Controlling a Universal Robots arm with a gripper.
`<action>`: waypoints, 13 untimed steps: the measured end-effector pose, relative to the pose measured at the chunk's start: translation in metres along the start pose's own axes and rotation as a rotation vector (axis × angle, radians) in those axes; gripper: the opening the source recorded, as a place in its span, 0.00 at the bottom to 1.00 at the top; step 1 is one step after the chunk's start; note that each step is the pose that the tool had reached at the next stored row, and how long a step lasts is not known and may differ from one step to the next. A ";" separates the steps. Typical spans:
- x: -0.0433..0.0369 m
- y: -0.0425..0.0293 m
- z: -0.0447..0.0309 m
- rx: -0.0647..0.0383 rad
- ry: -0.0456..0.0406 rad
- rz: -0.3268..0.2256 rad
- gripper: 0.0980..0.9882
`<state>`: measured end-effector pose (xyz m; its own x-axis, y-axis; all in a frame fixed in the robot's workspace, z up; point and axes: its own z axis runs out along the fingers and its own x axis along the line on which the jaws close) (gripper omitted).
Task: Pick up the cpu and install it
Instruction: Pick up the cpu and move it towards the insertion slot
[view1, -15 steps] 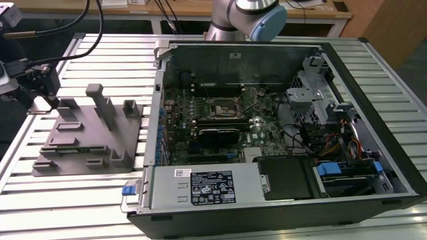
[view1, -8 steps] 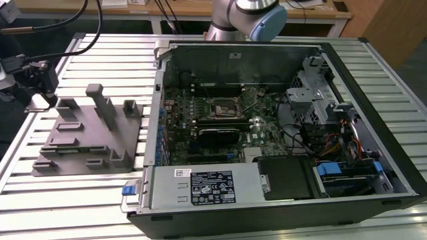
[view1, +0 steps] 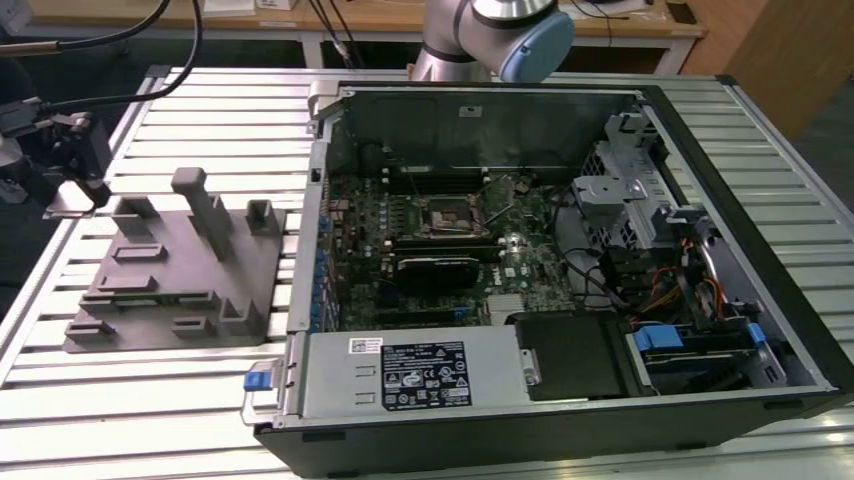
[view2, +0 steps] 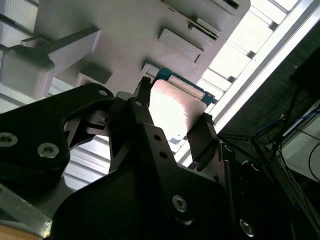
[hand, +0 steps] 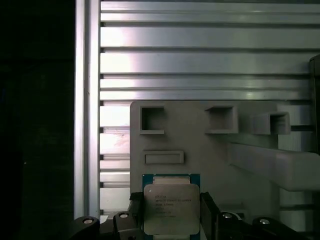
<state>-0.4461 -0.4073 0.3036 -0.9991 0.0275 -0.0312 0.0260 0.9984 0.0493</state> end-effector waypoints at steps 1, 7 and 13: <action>0.0000 0.0001 -0.0011 0.000 0.0000 0.000 0.50; -0.0003 0.0004 -0.0084 0.000 0.0000 0.000 0.50; -0.0005 0.0008 -0.0159 0.000 0.0000 0.000 0.50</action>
<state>-0.4461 -0.4073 0.3195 -0.9991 0.0275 -0.0312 0.0260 0.9984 0.0493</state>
